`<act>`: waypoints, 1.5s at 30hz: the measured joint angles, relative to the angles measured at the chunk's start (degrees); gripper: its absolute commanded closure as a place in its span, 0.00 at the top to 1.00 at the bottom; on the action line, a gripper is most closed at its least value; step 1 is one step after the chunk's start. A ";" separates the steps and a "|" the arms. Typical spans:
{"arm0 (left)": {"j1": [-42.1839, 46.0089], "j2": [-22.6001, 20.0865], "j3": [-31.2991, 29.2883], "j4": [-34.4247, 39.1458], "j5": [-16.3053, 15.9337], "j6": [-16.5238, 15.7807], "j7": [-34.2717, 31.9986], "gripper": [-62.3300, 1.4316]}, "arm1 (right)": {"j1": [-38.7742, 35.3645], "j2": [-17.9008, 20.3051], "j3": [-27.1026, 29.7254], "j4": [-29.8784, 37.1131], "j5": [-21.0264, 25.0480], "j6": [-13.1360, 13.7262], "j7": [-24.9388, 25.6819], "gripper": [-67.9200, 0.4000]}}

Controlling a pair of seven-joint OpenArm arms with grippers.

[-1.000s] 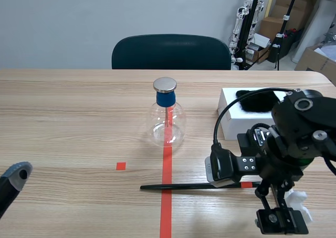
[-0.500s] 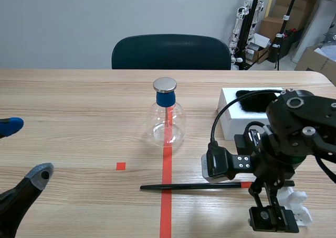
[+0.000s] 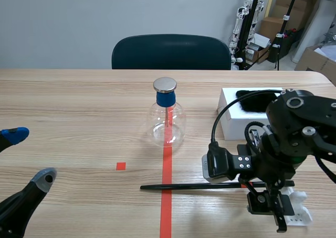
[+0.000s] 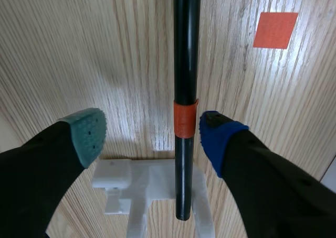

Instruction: Do the electroscope experiment. pick up the black charging rod

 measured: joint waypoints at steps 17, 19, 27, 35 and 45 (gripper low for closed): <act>-5.77 3.08 2.38 -10.32 4.70 0.00 -6.34 1.00 | 0.02 0.00 0.00 0.00 -0.02 0.00 -0.31 0.14; -6.08 3.32 2.38 -11.21 5.03 0.00 -7.50 1.00 | 0.02 0.00 0.00 0.00 0.00 0.02 -0.31 0.08; -6.21 4.13 2.38 -12.76 5.51 1.62 -9.09 1.00 | 0.02 0.00 0.00 0.00 0.00 0.02 -0.31 0.01; -7.32 5.33 2.38 -15.56 6.97 1.68 -12.31 1.00 | 0.02 0.33 0.00 0.00 -5.40 0.00 4.09 0.01; -8.92 5.33 2.38 -17.22 6.95 1.68 -12.57 1.00 | 0.00 3.37 0.00 0.35 -5.42 0.00 7.76 0.01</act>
